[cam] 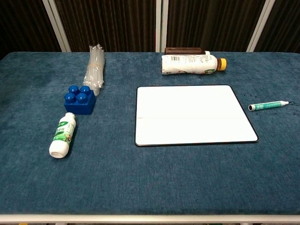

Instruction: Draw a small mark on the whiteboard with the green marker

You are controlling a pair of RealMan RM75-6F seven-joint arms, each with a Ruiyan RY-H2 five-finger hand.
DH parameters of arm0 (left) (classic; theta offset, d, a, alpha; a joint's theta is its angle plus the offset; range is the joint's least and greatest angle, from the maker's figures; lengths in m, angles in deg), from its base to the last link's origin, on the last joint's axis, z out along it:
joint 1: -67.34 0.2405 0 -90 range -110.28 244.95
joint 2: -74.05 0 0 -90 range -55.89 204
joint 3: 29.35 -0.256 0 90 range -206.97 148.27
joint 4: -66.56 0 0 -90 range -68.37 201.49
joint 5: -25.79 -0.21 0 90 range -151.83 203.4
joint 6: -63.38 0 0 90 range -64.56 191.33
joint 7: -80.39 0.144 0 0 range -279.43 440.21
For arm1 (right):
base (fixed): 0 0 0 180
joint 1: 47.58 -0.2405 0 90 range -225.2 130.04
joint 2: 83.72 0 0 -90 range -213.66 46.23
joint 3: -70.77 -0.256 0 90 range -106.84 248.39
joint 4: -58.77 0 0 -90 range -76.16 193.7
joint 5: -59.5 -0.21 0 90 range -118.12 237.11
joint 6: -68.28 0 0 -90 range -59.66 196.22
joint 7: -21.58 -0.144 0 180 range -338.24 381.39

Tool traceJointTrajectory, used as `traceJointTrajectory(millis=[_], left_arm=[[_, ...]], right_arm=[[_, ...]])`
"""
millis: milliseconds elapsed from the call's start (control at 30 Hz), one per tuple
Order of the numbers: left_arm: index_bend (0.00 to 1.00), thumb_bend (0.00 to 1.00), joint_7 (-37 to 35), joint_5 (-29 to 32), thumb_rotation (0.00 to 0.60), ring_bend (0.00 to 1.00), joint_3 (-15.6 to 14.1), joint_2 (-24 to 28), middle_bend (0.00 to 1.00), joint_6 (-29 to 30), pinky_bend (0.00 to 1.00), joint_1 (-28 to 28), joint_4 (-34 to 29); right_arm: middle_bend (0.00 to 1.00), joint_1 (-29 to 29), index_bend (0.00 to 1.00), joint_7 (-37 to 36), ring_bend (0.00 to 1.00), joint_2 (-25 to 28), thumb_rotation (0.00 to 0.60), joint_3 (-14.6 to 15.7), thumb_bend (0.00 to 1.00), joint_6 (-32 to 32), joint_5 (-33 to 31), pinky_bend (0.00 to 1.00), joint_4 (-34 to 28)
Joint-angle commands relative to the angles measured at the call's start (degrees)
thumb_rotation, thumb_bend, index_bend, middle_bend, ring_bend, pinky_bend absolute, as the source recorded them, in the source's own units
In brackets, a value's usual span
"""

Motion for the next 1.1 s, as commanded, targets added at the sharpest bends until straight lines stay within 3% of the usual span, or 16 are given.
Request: traceJointTrajectory(millis=[33, 267, 467, 633, 867, 1100], left_arm=[[0.09, 0.00, 0.0, 0.1, 0.600, 0.00, 0.0, 0.0, 0.00, 0.0, 0.00, 0.0, -0.1], [0.09, 0.00, -0.2, 0.3, 0.600, 0.00, -0.1, -0.2, 0.00, 0.3, 0.00, 0.4, -0.4], [0.09, 0.00, -0.2, 0.6, 0.600, 0.00, 0.1, -0.4, 0.00, 0.0, 0.00, 0.2, -0.6], [0.09, 0.00, -0.4, 1.3, 0.600, 0.00, 0.2, -0.5, 0.00, -0.1, 0.00, 0.5, -0.7], [0.09, 0.00, -0.9, 2.6, 0.600, 0.00, 0.1, -0.5, 0.00, -0.9, 0.00, 0.8, -0.7], [0.09, 0.00, -1.5, 2.7, 0.600, 0.00, 0.2, -0.6, 0.00, -1.4, 0.00, 0.5, -0.4]], right_arm=[[0.19, 0.0, 0.09, 0.0, 0.03, 0.1, 0.600, 0.1, 0.23, 0.0, 0.1, 0.02, -0.1], [0.19, -0.5, 0.09, 0.4, 0.03, 0.2, 0.600, -0.1, 0.23, -0.8, -0.3, 0.02, 0.0], [0.27, -6.7, 0.18, 4.4, 0.07, -1.2, 0.600, -2.7, 0.23, -10.6, -4.3, 0.02, 1.4], [0.34, -14.0, 0.33, 10.1, 0.12, -6.7, 0.600, -5.5, 0.23, -20.2, -9.0, 0.05, 8.6], [0.34, -20.3, 0.34, 18.8, 0.12, -14.9, 0.600, -5.7, 0.23, -28.7, -14.3, 0.06, 18.0], [0.35, -22.8, 0.34, 21.2, 0.12, -20.6, 0.600, -5.1, 0.23, -30.1, -15.0, 0.05, 25.0]])
